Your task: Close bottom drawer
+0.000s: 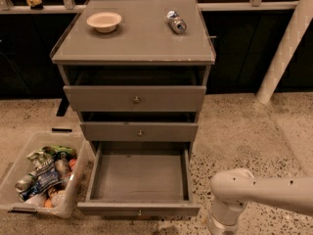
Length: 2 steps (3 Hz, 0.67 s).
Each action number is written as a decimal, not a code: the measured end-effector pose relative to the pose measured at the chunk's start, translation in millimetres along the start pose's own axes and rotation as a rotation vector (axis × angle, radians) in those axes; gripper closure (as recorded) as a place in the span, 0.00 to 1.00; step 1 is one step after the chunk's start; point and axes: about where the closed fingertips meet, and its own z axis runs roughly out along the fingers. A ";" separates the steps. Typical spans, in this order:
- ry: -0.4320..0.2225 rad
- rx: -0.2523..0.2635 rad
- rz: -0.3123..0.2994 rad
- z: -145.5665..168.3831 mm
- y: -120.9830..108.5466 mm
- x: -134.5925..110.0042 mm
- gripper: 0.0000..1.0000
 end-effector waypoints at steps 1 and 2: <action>-0.061 -0.026 -0.018 3.5 -4.4 6.9 0.00; -0.252 -0.156 0.028 27.2 5.7 40.6 0.00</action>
Offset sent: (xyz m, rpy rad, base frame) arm 0.0434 -0.0855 -0.0830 0.7253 0.1928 0.0223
